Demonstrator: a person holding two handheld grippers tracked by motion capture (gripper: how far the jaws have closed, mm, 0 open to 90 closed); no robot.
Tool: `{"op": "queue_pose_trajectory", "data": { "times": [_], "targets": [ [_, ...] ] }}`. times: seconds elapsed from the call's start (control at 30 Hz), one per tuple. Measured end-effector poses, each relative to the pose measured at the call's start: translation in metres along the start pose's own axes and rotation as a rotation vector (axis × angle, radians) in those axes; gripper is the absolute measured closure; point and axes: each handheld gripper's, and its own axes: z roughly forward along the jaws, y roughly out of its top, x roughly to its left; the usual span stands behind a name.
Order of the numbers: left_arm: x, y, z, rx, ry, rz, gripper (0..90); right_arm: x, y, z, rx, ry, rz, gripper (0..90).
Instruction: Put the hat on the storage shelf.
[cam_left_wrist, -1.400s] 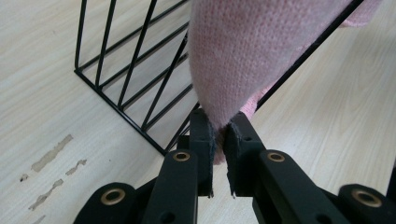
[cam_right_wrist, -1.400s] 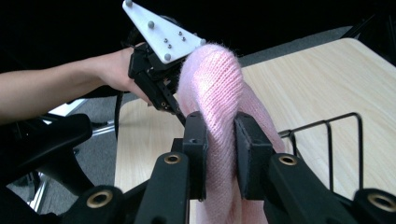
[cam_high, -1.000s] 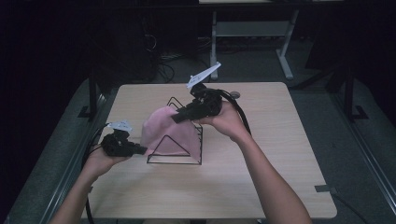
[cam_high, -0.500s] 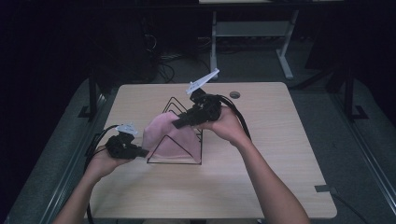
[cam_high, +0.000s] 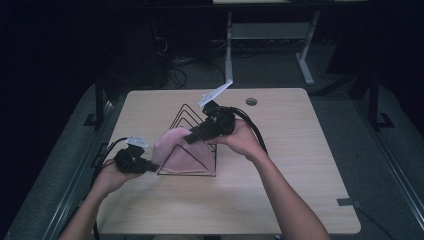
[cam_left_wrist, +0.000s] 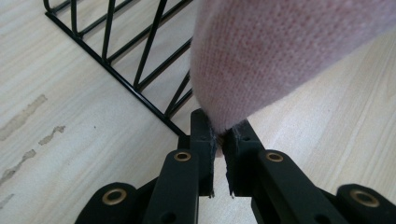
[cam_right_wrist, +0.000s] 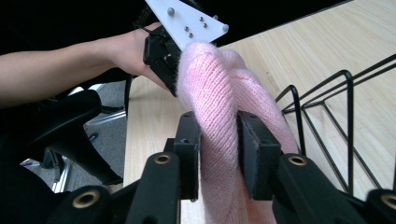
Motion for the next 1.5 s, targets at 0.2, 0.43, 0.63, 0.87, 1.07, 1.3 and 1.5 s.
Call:
{"op": "queue_pose_trajectory", "data": {
  "times": [0.2, 0.43, 0.63, 0.87, 1.07, 1.3, 1.5],
  "targets": [
    [-0.002, -0.005, 0.0, 0.001, 0.002, 0.008, 83.2, 0.001, -0.001, 0.002, 0.003, 0.006, -0.01, 73.7],
    [0.001, -0.008, 0.006, 0.023, 0.021, 0.004, 83.3, 0.003, -0.002, 0.008, 0.031, -0.005, -0.012, 78.9],
    [0.004, -0.008, 0.011, 0.054, 0.036, 0.007, 83.3, 0.0, -0.007, 0.014, 0.051, 0.003, -0.015, 78.9],
    [0.005, -0.008, 0.014, 0.052, 0.026, -0.005, 83.1, -0.002, -0.01, 0.017, 0.039, 0.025, -0.008, 76.7],
    [0.006, -0.009, 0.006, 0.024, 0.02, -0.018, 72.6, 0.001, -0.023, -0.001, -0.042, 0.02, 0.017, 52.7],
    [0.009, -0.012, -0.006, -0.018, 0.018, -0.065, 66.1, -0.005, -0.049, -0.026, -0.076, -0.051, 0.082, 42.5],
    [0.006, -0.014, -0.011, -0.048, 0.007, -0.088, 57.7, -0.008, -0.07, -0.042, -0.077, -0.105, 0.116, 38.6]
  ]
}}
